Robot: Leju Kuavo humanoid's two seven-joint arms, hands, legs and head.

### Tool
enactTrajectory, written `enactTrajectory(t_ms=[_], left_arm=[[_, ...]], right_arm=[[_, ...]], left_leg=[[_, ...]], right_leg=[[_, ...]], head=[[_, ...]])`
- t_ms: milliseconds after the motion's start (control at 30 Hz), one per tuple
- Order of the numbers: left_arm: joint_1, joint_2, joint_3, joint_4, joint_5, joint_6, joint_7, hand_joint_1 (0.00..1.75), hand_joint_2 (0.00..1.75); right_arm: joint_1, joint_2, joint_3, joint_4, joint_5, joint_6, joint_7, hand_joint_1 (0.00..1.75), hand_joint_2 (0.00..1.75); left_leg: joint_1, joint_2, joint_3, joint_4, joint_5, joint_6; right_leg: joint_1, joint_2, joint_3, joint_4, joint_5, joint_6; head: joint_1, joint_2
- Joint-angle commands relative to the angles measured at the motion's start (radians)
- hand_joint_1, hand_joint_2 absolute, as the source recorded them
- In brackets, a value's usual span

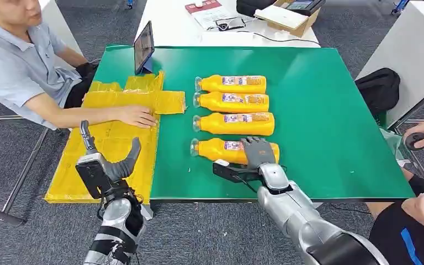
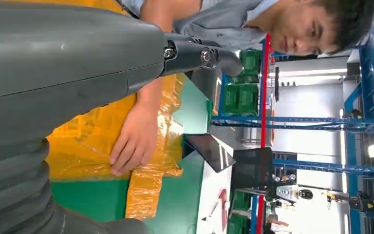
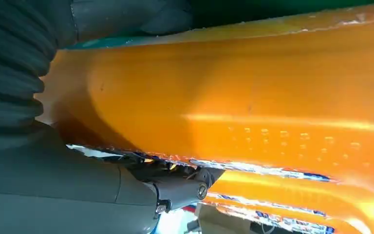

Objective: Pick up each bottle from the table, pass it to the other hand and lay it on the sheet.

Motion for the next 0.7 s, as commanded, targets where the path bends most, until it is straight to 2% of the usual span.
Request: enactTrajectory(t_ms=[33,100,200,300,400,567,633,700], left_arm=[[-0.042,0.028,-0.035,0.072,0.05,-0.005,0.003,0.0,1.75],[-0.046,0.034,-0.047,0.087,0.091,-0.028,0.003,0.0,1.75],[-0.053,0.035,-0.062,0.151,0.241,-0.178,0.058,0.0,1.75],[-0.023,0.037,-0.093,0.15,0.34,-0.279,0.169,0.0,1.75],[0.001,0.041,-0.117,0.142,0.354,-0.282,0.169,0.0,1.75],[-0.003,0.043,-0.117,0.14,0.356,-0.282,0.17,0.0,1.75],[0.004,0.046,-0.128,0.135,0.362,-0.294,0.19,0.0,1.75],[0.057,0.049,-0.17,0.088,0.39,-0.37,0.218,0.0,1.75]], right_arm=[[0.079,0.021,-0.145,0.048,-0.237,0.112,-0.202,1.75,1.75],[0.099,0.031,-0.194,0.022,-0.341,0.172,-0.29,1.75,1.75],[0.152,0.047,-0.258,-0.083,-0.555,0.244,-0.384,1.75,1.75],[0.215,0.069,-0.282,-0.246,-0.735,0.206,-0.411,1.75,1.75],[0.245,0.061,-0.24,-0.335,-0.782,0.201,-0.37,1.75,1.75],[0.242,0.056,-0.235,-0.326,-0.789,0.201,-0.368,1.75,1.75],[0.25,0.063,-0.248,-0.345,-0.83,0.15,-0.412,1.75,1.75],[0.289,0.077,-0.268,-0.458,-0.909,0.067,-0.446,1.75,1.75]], left_leg=[[0.002,-0.003,0.007,-0.002,-0.002,-0.002],[0.002,-0.003,0.008,-0.002,-0.002,-0.002],[0.002,0.0,0.013,-0.003,-0.003,-0.002],[0.002,0.006,0.024,-0.004,-0.008,-0.003],[0.001,0.01,0.027,-0.003,-0.01,-0.002],[0.001,0.009,0.024,-0.003,-0.009,-0.002],[0.002,0.008,0.023,-0.002,-0.009,-0.002],[0.001,0.009,0.023,-0.002,-0.009,-0.001]], right_leg=[[0.002,-0.003,0.008,-0.003,-0.002,-0.002],[0.002,-0.003,0.01,-0.003,-0.002,-0.003],[0.002,0.001,0.012,-0.004,-0.001,-0.003],[0.003,0.007,0.02,-0.005,-0.001,-0.004],[0.001,0.01,0.022,-0.003,-0.002,-0.003],[0.001,0.01,0.02,-0.003,-0.002,-0.004],[0.002,0.009,0.02,-0.003,-0.003,-0.004],[0.001,0.01,0.019,-0.003,-0.003,-0.003]], head=[[0.0,0.0],[0.0,0.0],[0.001,0.0],[0.001,0.0],[0.0,0.0],[0.0,0.0],[0.0,0.0],[0.0,0.0]])
